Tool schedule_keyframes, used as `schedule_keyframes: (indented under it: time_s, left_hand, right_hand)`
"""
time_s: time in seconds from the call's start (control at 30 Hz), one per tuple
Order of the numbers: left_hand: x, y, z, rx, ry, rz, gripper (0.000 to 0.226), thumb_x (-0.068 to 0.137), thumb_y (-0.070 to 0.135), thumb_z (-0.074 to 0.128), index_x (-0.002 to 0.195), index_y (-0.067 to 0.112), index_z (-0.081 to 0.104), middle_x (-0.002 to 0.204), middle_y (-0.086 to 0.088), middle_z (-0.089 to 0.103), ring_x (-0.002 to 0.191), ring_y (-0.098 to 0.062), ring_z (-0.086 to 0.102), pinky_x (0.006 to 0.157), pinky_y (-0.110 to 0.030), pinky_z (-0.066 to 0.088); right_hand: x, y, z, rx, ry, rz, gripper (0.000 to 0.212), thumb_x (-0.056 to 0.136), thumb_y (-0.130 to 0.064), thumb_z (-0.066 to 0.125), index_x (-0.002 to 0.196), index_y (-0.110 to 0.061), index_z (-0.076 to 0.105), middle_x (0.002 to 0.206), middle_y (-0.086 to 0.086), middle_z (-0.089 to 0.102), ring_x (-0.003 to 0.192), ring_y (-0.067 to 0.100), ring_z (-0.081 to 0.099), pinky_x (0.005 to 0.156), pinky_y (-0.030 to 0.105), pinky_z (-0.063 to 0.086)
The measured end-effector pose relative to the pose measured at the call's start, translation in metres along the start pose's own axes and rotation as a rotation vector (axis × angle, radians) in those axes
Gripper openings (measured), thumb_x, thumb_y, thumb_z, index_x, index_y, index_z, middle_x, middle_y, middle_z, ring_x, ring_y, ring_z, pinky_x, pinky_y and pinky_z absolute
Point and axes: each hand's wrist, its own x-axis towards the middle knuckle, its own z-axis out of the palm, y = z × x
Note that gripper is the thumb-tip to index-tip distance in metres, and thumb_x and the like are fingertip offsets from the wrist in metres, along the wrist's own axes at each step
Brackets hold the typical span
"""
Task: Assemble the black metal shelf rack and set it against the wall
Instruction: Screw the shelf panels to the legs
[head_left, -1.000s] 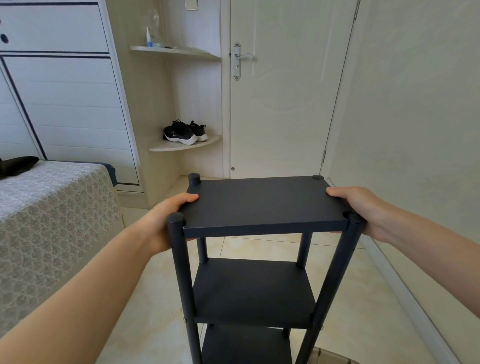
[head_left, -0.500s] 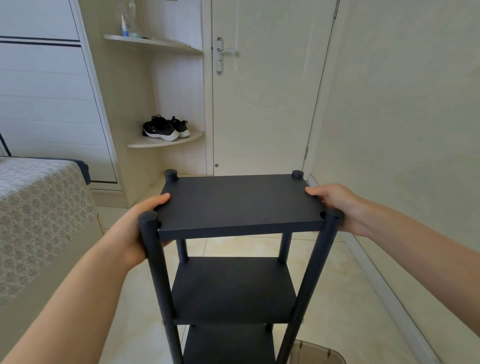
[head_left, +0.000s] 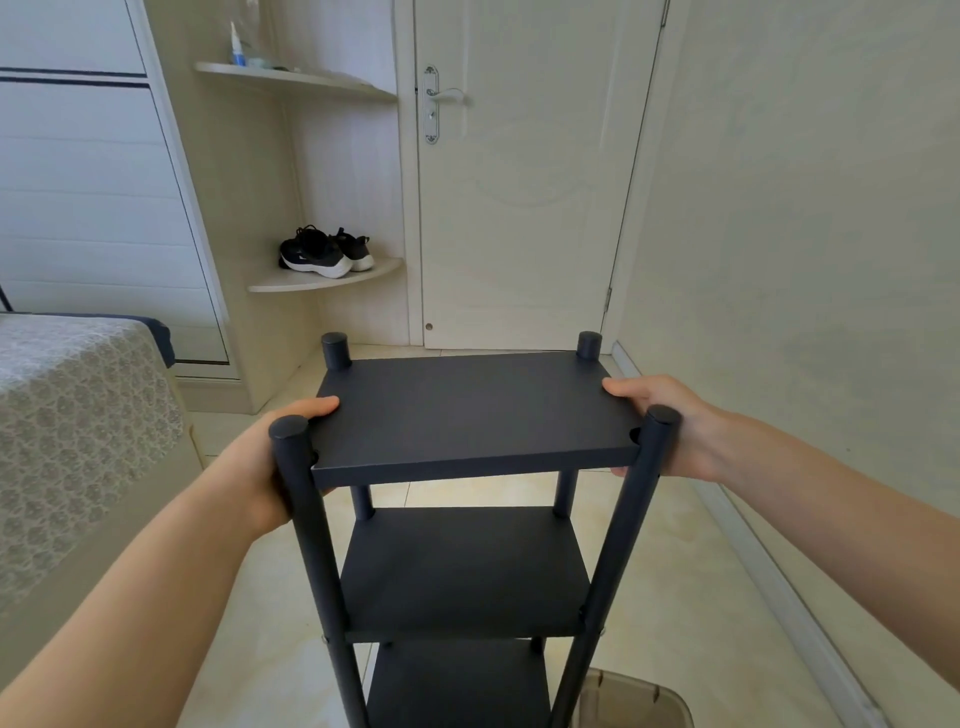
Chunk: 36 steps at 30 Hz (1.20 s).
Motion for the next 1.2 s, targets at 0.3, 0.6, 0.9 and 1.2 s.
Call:
schedule_keyframes:
  time_s: [0.3,0.6,0.9,1.2]
  left_hand:
    - [0.0,-0.001,0.001,-0.004,-0.014,-0.001,0.042,0.06,0.029,0.078,0.097,0.012,0.068,0.068,-0.003,0.074,0.051,-0.017,0.07,0.044,-0.028,0.055]
    - [-0.003,-0.003,0.0,0.003,-0.014,0.006,0.044,0.06,0.03,0.079,0.098,0.013,0.067,0.07,-0.002,0.074,0.052,-0.017,0.07,0.046,-0.027,0.056]
    - [-0.001,-0.006,0.001,-0.017,0.02,0.032,0.025,0.083,0.029,0.076,0.099,0.012,0.066,0.067,-0.002,0.073,0.051,-0.016,0.07,0.046,-0.026,0.056]
    - [0.002,-0.006,-0.001,0.008,0.071,0.04,0.023,0.081,0.03,0.078,0.095,0.014,0.068,0.064,-0.001,0.072,0.048,-0.015,0.067,0.045,-0.025,0.055]
  right_hand:
    - [0.007,0.004,-0.003,-0.027,0.008,-0.02,0.029,0.091,-0.041,0.059,0.104,-0.016,0.064,0.074,0.002,0.073,0.065,0.02,0.07,0.064,0.032,0.053]
    - [0.007,0.001,-0.007,-0.041,-0.011,0.015,0.029,0.091,-0.039,0.062,0.106,-0.014,0.062,0.079,0.005,0.072,0.065,0.024,0.071,0.058,0.033,0.055]
    - [0.014,0.019,-0.008,0.074,-0.043,-0.071,0.036,0.086,-0.046,0.067,0.099,-0.013,0.066,0.077,0.006,0.073,0.068,0.024,0.071,0.072,0.039,0.057]
    - [0.017,-0.008,-0.01,-0.044,-0.078,-0.049,0.038,0.092,-0.043,0.061,0.113,-0.011,0.065,0.089,0.004,0.074,0.079,0.023,0.073,0.073,0.036,0.058]
